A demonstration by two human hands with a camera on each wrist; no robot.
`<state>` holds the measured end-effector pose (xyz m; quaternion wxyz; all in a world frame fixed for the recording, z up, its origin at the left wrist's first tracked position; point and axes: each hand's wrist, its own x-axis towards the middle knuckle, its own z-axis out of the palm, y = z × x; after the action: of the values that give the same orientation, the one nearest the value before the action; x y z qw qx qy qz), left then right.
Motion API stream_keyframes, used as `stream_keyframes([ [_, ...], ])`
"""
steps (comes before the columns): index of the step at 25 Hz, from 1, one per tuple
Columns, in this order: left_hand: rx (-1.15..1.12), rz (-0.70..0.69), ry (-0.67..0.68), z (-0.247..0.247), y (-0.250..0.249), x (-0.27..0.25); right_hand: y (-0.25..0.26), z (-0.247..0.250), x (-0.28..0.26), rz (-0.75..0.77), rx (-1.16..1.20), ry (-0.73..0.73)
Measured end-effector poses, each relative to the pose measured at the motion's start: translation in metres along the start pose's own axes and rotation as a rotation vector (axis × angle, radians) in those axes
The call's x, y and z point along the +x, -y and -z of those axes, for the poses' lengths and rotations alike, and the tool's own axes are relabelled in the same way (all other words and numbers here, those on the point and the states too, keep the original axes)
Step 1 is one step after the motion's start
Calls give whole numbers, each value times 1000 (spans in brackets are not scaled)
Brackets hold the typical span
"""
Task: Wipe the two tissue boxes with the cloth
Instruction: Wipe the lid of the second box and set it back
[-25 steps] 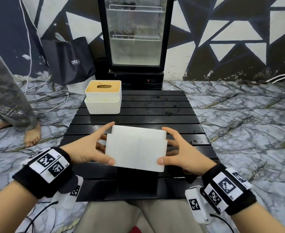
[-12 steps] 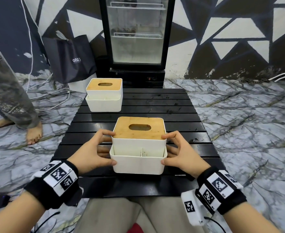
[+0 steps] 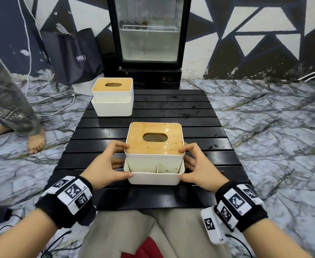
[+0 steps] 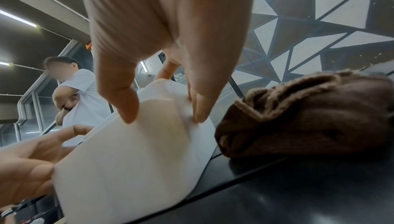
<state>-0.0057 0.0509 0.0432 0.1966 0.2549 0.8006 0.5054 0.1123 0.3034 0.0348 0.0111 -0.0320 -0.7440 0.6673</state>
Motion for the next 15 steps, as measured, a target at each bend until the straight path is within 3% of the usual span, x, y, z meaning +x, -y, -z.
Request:
stream_keyframes([
  [3,20,1,2,0,-2,-1,2,7,0,7,-99,-4],
  [6,51,-1,-67,-4,-7,4,8,27,1,-4,-201,-210],
  [8,67,17,-133,-8,-13,10,5,43,2,-32,-451,-255],
  [11,61,57,-183,-17,-25,22,-7,51,2,-121,-803,-54],
  [15,39,87,-191,-28,-30,32,-18,47,2,-194,-881,84],
])
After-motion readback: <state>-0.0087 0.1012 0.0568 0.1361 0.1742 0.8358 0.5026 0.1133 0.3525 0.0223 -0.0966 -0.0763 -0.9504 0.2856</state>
